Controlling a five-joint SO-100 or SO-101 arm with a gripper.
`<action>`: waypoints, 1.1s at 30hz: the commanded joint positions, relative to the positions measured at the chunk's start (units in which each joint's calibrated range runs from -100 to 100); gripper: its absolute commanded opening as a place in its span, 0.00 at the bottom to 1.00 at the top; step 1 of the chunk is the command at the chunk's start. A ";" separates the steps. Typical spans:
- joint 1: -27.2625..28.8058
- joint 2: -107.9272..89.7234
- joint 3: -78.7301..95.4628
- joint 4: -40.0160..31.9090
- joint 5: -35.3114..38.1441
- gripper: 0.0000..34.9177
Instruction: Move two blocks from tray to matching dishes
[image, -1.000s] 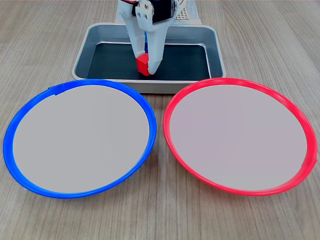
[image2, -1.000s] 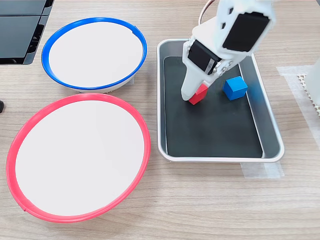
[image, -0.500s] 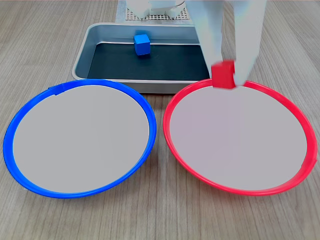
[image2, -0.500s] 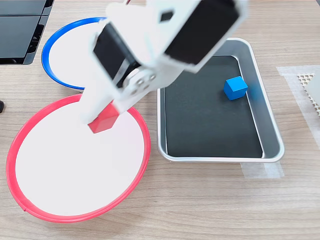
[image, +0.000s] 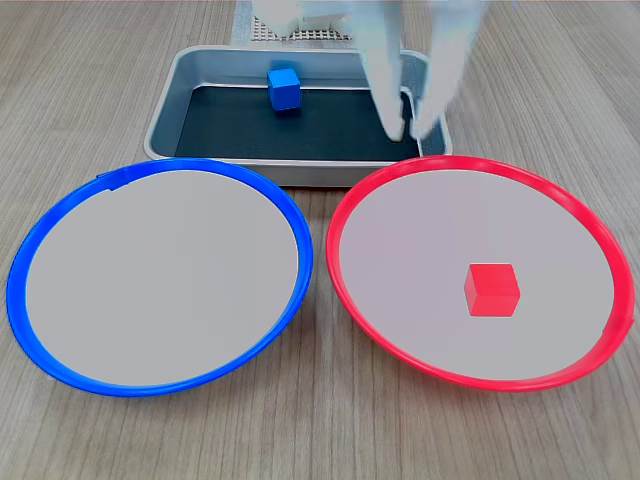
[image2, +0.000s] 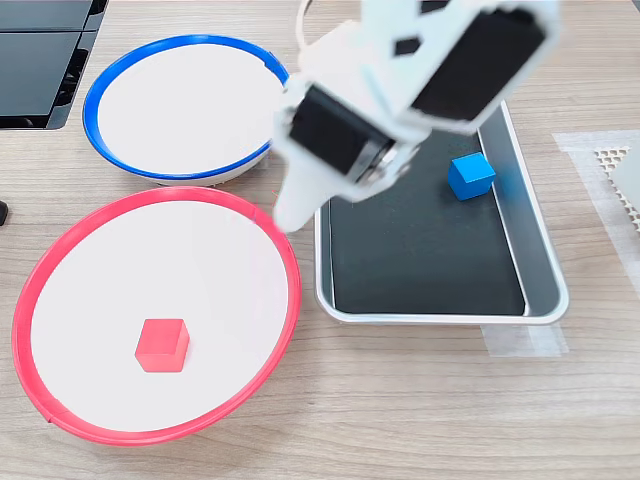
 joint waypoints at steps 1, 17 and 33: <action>9.11 -22.56 13.24 16.93 9.91 0.01; 27.84 -38.51 34.91 26.09 30.72 0.44; 27.56 -23.76 27.81 15.85 34.43 0.48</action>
